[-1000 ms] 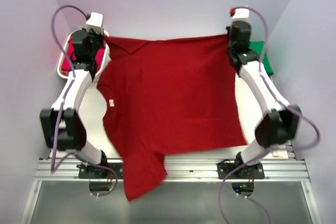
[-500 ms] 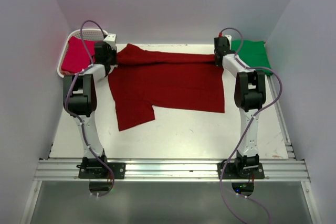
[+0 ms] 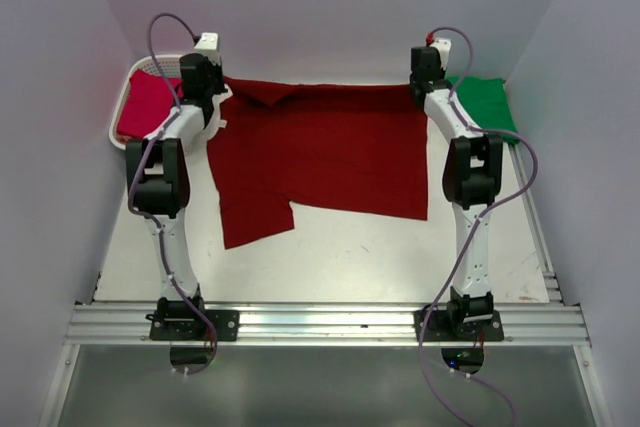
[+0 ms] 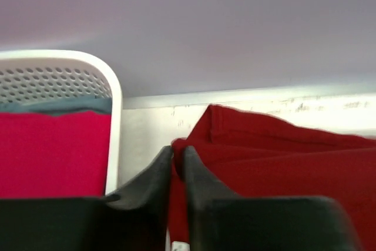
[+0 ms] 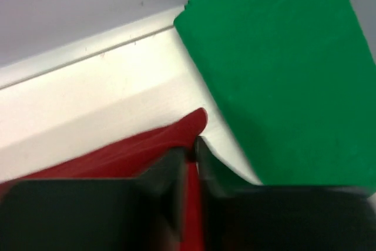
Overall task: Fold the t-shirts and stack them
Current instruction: Flatten the tshirt out
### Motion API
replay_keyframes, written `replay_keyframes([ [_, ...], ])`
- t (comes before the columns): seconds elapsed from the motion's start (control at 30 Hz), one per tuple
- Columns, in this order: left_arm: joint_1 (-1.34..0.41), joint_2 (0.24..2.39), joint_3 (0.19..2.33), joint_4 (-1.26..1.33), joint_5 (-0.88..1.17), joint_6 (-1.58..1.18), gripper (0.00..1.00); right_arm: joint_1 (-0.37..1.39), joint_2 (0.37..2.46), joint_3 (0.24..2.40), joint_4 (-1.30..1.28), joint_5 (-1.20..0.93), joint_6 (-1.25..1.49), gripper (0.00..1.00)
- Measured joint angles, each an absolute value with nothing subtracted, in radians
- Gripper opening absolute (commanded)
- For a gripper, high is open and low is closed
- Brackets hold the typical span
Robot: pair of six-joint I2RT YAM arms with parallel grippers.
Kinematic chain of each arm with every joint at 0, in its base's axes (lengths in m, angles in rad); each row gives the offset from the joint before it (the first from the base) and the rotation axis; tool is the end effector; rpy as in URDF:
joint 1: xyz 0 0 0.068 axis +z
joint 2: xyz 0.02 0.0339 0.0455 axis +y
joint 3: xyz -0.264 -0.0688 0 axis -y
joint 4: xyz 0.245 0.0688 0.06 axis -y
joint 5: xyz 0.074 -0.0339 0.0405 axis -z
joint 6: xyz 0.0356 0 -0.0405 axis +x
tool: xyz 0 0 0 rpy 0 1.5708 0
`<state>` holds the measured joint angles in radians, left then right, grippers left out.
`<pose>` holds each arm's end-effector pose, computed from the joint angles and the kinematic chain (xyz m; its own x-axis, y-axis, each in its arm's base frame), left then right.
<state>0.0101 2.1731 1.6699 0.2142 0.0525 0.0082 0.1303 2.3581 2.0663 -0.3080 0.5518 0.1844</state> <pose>0.5181 0.0034 0.2342 -0.2846 0.0053 -0.9586 0.0425 0.9991 -0.0071 0.5428 0.0523 0.2279 -0.4918 0.0930 -0.8657 0.4156 0.8988 -0.1395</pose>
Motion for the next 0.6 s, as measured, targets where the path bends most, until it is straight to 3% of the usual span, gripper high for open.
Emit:
replay_keyframes([
  [0.03, 0.010, 2.187, 1.699, 0.219, 0.036, -0.007, 0.42, 0.131, 2.374, 2.099, -0.313, 0.569, 0.204, 0.86],
  [0.07, 0.009, 2.191, 1.713, 0.220, 0.015, -0.033, 0.62, 0.130, 2.384, 2.120, -0.313, 0.583, 0.221, 0.99],
  [0.1, 0.009, 2.189, 1.712, 0.222, -0.004, -0.049, 0.99, 0.130, 2.385, 2.123, -0.315, 0.587, 0.227, 0.99],
  [0.17, 0.006, 2.160, 1.665, 0.257, -0.039, -0.086, 1.00, 0.130, 2.364, 2.081, -0.283, 0.587, 0.238, 0.99],
  [0.33, -0.038, 2.072, 1.493, 0.305, -0.083, -0.111, 1.00, 0.150, 2.171, 1.671, -0.146, 0.571, 0.262, 0.99],
  [0.37, -0.052, 2.072, 1.488, 0.302, -0.083, -0.116, 0.93, 0.160, 2.148, 1.624, -0.135, 0.565, 0.264, 0.99],
  [0.4, -0.065, 2.070, 1.477, 0.298, -0.081, -0.122, 0.69, 0.175, 2.119, 1.568, -0.124, 0.559, 0.265, 0.99],
  [0.43, -0.081, 2.058, 1.451, 0.296, -0.080, -0.134, 0.52, 0.194, 2.096, 1.522, -0.114, 0.557, 0.266, 0.97],
  [0.47, -0.092, 2.045, 1.424, 0.287, -0.080, -0.139, 0.15, 0.219, 2.070, 1.482, -0.106, 0.554, 0.266, 0.70],
  [0.5, -0.109, 2.025, 1.384, 0.278, -0.081, -0.151, 0.00, 0.241, 2.048, 1.448, -0.096, 0.550, 0.261, 0.40],
  [0.53, -0.125, 1.999, 1.333, 0.276, -0.085, -0.154, 0.00, 0.273, 2.018, 1.406, -0.089, 0.541, 0.263, 0.09],
  [0.57, -0.144, 1.971, 1.277, 0.271, -0.095, -0.157, 0.00, 0.305, 1.988, 1.370, -0.083, 0.529, 0.270, 0.00],
  [0.6, -0.163, 1.946, 1.224, 0.269, -0.108, -0.158, 0.00, 0.337, 1.960, 1.342, -0.080, 0.520, 0.282, 0.00],
])
